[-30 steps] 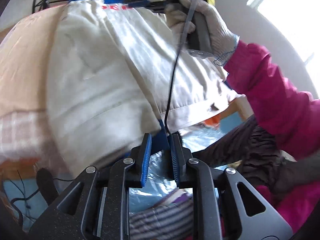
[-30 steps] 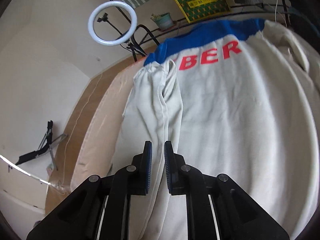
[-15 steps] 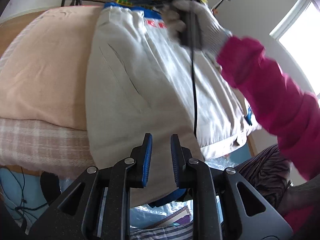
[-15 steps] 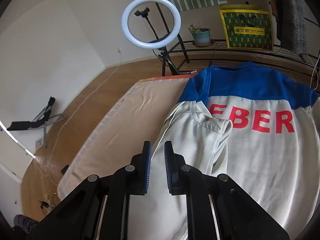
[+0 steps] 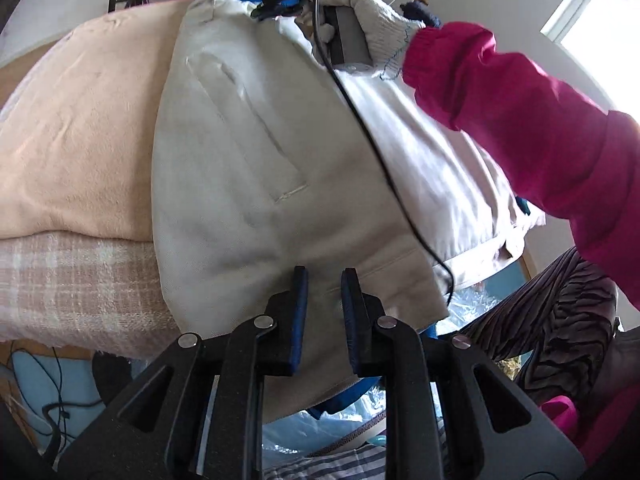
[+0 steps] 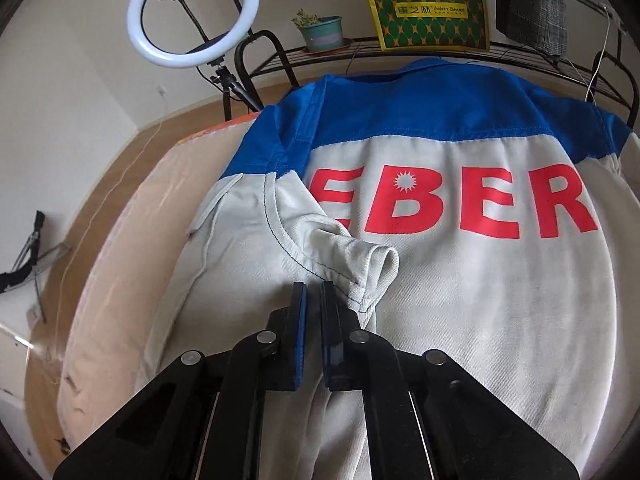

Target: Fold large clothes

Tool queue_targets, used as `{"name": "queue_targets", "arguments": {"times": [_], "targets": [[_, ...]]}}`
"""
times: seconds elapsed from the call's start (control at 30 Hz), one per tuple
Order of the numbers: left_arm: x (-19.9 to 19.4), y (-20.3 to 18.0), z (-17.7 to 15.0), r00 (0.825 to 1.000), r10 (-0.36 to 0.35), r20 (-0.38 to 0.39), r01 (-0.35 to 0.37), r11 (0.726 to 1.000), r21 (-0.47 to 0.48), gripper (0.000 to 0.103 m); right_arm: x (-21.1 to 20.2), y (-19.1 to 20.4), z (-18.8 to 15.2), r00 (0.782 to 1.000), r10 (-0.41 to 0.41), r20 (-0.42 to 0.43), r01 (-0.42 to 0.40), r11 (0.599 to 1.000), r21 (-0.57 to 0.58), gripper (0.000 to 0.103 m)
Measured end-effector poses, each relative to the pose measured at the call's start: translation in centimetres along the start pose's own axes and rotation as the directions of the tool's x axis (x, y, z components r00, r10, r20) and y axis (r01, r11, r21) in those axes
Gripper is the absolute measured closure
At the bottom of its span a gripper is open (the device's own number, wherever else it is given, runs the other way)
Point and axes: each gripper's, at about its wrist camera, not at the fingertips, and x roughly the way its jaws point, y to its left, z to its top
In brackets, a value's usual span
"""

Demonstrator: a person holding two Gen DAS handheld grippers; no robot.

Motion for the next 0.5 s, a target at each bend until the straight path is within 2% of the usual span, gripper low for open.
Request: {"name": "queue_targets", "arguments": {"times": [0.17,0.23,0.3,0.33,0.4,0.47,0.5], "targets": [[-2.5,-1.2,0.4,0.995,0.016,0.095,-0.021,0.999,0.050,0.086,-5.9,0.2,-1.4,0.996,0.027,0.081,-0.026,1.000,-0.002,0.095],[-3.9,-1.4,0.8,0.989,0.016,0.150,-0.025,0.998,0.054,0.086,-9.1,-0.4,-2.8,0.988,0.053,0.145,-0.055,0.998,0.013,0.094],[-5.4,-1.6,1.4,0.982,0.021,0.189,-0.032,0.998,0.056,0.085,-12.3,-1.3,-4.3,0.976,0.062,0.208,-0.067,0.998,0.017,0.086],[-5.8,-1.7,1.8,0.980,0.026,0.197,-0.038,0.998,0.057,0.084,-13.9,-1.6,-5.0,0.972,0.063,0.226,-0.069,0.997,0.017,0.079],[-7.0,-1.8,2.4,0.977,0.032,0.209,-0.046,0.997,0.059,0.069,-17.3,-2.7,-6.5,0.966,0.063,0.252,-0.070,0.997,0.022,0.067],[-7.7,-2.2,2.8,0.973,0.019,0.228,-0.033,0.998,0.060,0.067,-20.8,-4.0,-8.2,0.959,0.044,0.280,-0.054,0.998,0.028,0.047],[-8.0,-2.4,3.0,0.973,0.014,0.232,-0.029,0.998,0.062,0.067,-22.4,-4.6,-9.0,0.956,0.025,0.293,-0.036,0.999,0.034,0.047]]}}
